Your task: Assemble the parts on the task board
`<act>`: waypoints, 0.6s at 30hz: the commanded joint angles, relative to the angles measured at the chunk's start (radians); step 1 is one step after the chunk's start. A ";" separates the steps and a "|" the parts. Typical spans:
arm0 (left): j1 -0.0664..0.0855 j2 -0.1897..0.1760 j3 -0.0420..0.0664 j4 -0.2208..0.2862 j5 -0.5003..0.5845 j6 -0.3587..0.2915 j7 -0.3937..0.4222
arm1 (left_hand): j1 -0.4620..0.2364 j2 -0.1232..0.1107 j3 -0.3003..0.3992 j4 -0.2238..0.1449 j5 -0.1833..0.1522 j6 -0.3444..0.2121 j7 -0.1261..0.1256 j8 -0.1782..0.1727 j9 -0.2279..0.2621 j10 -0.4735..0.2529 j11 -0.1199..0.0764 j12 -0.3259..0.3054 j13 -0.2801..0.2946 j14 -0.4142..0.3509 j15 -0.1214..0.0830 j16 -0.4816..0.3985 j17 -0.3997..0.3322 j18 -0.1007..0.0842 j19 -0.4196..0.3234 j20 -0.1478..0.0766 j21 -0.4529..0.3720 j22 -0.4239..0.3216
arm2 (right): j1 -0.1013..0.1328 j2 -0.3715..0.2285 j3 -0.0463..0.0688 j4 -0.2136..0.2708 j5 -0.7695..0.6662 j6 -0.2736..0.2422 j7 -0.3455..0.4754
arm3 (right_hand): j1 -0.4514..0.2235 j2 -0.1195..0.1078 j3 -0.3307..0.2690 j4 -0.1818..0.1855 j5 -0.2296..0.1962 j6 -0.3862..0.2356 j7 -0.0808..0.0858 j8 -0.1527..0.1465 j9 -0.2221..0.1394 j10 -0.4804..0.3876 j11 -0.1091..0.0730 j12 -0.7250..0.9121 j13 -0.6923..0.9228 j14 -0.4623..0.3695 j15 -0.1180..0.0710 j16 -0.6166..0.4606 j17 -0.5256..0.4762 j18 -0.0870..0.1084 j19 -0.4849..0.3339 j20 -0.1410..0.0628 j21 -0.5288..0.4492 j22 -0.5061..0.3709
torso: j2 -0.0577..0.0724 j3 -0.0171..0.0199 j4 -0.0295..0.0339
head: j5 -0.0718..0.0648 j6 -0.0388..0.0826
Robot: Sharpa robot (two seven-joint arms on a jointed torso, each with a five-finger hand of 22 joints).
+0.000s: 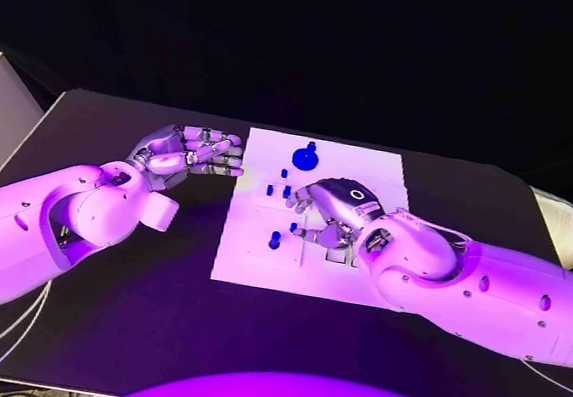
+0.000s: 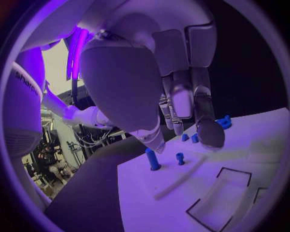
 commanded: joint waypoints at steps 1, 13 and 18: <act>-0.001 -0.001 0.001 -0.001 0.004 0.014 0.006 | -0.001 0.013 -0.002 0.006 0.004 0.007 0.005 -0.001 -0.001 -0.008 0.000 0.004 0.001 0.007 0.003 -0.003 0.001 0.014 0.009 0.001 -0.007 -0.001 | 0.024 -0.042 0.006 0.021 0.275 -0.102 0.088 | -0.018 -0.010 0.037 0.001 0.012 0.027 -0.002 0.019 0.000 0.049 -0.009 0.019 0.002 0.007 -0.011 0.011 0.022 0.013 0.004 -0.006 0.015 0.013 | 0.000 0.0024 -0.0068 | -0.013 0.000; -0.004 0.002 0.001 -0.006 0.004 0.017 0.013 | 0.006 0.021 0.001 0.006 0.004 0.029 -0.017 0.012 0.002 0.015 -0.014 0.015 0.003 0.011 -0.003 -0.010 0.006 0.015 0.015 0.000 -0.014 -0.002 | 0.095 -0.204 0.013 0.012 0.553 0.051 0.024 | -0.148 -0.038 0.114 -0.005 0.051 0.061 -0.055 0.077 0.037 0.211 -0.075 0.521 0.485 0.061 -0.062 0.138 0.282 -0.030 0.063 -0.053 0.275 0.245 | -0.008 0.0061 -0.0232 | -0.068 0.000; -0.006 0.000 0.001 -0.006 0.003 0.015 0.015 | 0.006 0.021 0.001 0.006 0.003 0.031 -0.020 0.013 0.003 0.018 -0.015 0.015 0.003 0.011 -0.004 -0.012 0.006 0.015 0.015 0.000 -0.015 -0.002 | 0.098 -0.258 0.009 0.020 0.577 0.108 -0.066 | -0.225 -0.005 0.101 -0.005 0.031 0.080 -0.067 0.124 0.083 0.369 -0.083 1.184 1.238 0.088 -0.066 0.214 0.460 -0.057 0.079 -0.051 0.443 0.397 | -0.010 0.0059 -0.0263 | -0.086 0.000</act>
